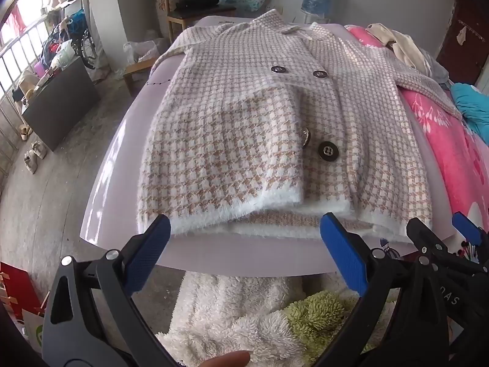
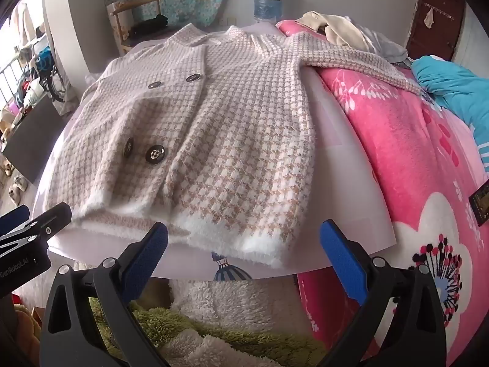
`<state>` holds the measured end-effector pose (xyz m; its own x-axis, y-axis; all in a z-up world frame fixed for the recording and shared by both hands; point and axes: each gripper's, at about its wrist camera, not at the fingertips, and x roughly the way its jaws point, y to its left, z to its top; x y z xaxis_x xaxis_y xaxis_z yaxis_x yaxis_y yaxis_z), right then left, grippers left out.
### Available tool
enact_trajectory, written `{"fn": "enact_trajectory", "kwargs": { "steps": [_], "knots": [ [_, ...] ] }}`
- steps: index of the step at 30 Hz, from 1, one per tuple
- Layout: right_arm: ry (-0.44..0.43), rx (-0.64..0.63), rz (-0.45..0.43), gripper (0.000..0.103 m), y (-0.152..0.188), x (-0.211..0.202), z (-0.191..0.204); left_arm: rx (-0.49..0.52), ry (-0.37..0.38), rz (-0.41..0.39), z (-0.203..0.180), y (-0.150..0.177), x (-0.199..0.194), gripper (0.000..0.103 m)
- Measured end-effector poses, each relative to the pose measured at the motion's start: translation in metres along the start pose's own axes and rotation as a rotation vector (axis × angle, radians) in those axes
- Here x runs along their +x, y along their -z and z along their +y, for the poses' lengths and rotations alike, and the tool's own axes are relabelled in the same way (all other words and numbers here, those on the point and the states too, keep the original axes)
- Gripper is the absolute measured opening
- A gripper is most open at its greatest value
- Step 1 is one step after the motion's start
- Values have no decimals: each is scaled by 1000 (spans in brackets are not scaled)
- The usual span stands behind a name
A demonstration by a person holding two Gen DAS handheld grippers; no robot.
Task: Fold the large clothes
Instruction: 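Move both grippers over the houndstooth coat toward its shoulder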
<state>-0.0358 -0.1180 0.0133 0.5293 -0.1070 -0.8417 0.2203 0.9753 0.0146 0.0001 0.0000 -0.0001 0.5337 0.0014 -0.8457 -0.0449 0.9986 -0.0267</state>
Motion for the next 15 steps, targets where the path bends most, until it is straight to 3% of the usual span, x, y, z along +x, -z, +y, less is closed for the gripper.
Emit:
{"fn": "enact_trajectory", "kwargs": {
  "steps": [15],
  "knots": [
    [0,2,-12,97,-2,-4,0,-2,4,-1,0,0,0,95]
  ]
}}
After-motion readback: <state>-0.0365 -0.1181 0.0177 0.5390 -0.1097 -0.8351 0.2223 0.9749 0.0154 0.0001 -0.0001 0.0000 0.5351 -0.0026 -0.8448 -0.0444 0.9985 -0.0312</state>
